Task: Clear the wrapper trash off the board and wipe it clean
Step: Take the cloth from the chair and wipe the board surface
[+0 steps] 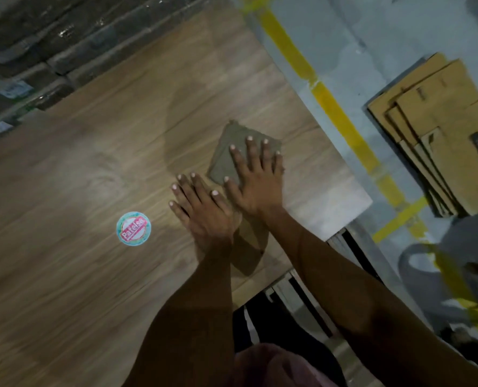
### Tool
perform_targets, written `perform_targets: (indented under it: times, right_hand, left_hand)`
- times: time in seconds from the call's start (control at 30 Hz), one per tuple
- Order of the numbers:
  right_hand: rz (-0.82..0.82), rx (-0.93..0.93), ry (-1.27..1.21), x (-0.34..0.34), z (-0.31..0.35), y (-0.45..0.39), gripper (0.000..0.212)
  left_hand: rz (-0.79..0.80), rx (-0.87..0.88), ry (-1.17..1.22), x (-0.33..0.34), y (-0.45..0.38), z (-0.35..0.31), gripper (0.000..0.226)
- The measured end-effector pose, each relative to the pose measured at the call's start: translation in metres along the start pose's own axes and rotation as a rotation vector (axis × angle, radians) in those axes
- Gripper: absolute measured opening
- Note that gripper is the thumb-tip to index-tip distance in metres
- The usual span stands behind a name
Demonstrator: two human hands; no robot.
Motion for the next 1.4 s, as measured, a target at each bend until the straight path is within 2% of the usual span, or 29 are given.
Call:
perform_targets:
  times: [0.03,0.1,0.23,0.27,0.3,0.33,0.43,0.47,0.5,0.57,0.67,0.7,0.73,0.77,0.83,0.87,0.9,0.93,1.07,1.1,1.17,1.27,1.3,1.37,1.4]
  right_hand:
    - [0.008,-0.065,0.0,-0.002,0.0,-0.005,0.075]
    - [-0.039,0.016,0.029,-0.01,-0.02,-0.02,0.074]
    - [-0.26,0.615,-0.069,-0.032,-0.071,-0.035,0.074]
    - [-0.287,0.7,-0.097,-0.031,-0.068,-0.036,0.074]
    - [-0.281,0.7,-0.094,-0.028,-0.058,-0.039,0.075]
    - [-0.237,0.604,-0.066,-0.021,-0.042,-0.045,0.075]
    - [-0.063,0.038,0.07,0.003,0.018,-0.056,0.074]
    - [-0.048,-0.069,0.078,0.004,0.023,-0.059,0.074]
    - [-0.055,-0.1,0.08,0.001,0.02,-0.065,0.073]
    - [-0.095,0.018,0.072,-0.008,0.001,-0.08,0.073]
    - [-0.188,0.414,-0.018,-0.017,-0.02,-0.094,0.074]
    - [-0.186,0.481,-0.054,-0.015,-0.015,-0.097,0.075]
    - [-0.139,0.455,-0.062,-0.01,-0.004,-0.103,0.076]
    - [-0.064,0.32,-0.032,-0.003,0.015,-0.111,0.076]
    - [0.083,-0.097,0.059,0.01,0.052,-0.12,0.076]
    - [0.127,-0.228,0.076,0.011,0.057,-0.126,0.076]
    - [0.131,-0.268,0.079,0.008,0.054,-0.134,0.075]
    - [0.099,-0.222,0.071,0.004,0.046,-0.144,0.075]
    - [-0.061,0.238,-0.022,-0.01,0.023,-0.169,0.074]
    - [-0.065,0.28,-0.037,-0.009,0.027,-0.171,0.074]
    - [-0.013,0.172,-0.016,0.0,0.043,-0.177,0.075]
    - [0.116,-0.227,0.055,0.011,0.072,-0.184,0.076]
    - [0.146,-0.301,0.058,0.012,0.075,-0.189,0.076]
    - [0.139,-0.308,0.066,0.007,0.071,-0.209,0.076]
    - [0.108,-0.235,0.06,0.003,0.066,-0.221,0.076]
  left_hand:
    - [0.006,-0.003,0.001,-0.001,0.0,0.0,0.065]
    - [0.01,-0.005,-0.015,-0.002,0.001,-0.002,0.065]
    - [-0.003,-0.007,-0.001,-0.002,0.0,-0.002,0.065]
    - [0.006,-0.006,-0.001,-0.002,0.0,-0.002,0.066]
    - [0.017,-0.004,0.004,-0.001,-0.001,-0.002,0.066]
    - [0.022,-0.002,0.007,0.0,-0.001,-0.002,0.066]
    - [0.008,0.003,0.022,-0.002,-0.002,-0.003,0.063]
    - [0.005,0.0,0.03,-0.002,-0.003,-0.003,0.063]
    - [0.007,-0.003,0.034,-0.003,-0.002,-0.003,0.063]
    - [0.026,-0.003,0.039,-0.004,0.0,-0.004,0.065]
    - [0.035,0.003,0.044,-0.002,-0.002,-0.003,0.067]
    - [0.033,-0.003,0.049,-0.002,-0.003,-0.002,0.067]
    - [0.035,-0.014,0.059,-0.002,-0.003,-0.001,0.067]
    - [0.043,-0.024,0.068,-0.002,-0.003,0.0,0.067]
    - [0.059,-0.029,0.06,-0.004,-0.004,-0.002,0.066]
    - [0.059,-0.031,0.05,-0.007,-0.007,-0.002,0.064]
    - [0.044,-0.036,0.041,-0.011,-0.013,0.001,0.062]
    - [0.017,-0.046,0.034,-0.016,-0.023,0.004,0.059]
    - [-0.057,-0.095,0.044,-0.031,-0.082,0.005,0.051]
    - [-0.061,-0.099,0.042,-0.032,-0.092,0.002,0.051]
    - [-0.068,-0.102,0.043,-0.029,-0.103,-0.003,0.056]
    - [-0.043,-0.119,0.064,-0.023,-0.108,0.0,0.069]
    - [-0.014,-0.119,0.06,-0.021,-0.109,0.001,0.073]
    - [0.017,-0.111,0.051,-0.018,-0.111,0.0,0.076]
    - [0.018,-0.113,0.046,-0.018,-0.112,0.0,0.076]
Point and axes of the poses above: each hand's wrist, its own y-axis away from the middle knuckle, its own x-axis out of the palm, z = x × y, the point moved 10 cm from there along -y, towards the middle knuckle, and after that the axes turned 10 degrees about -y, right-handed, at the moved point
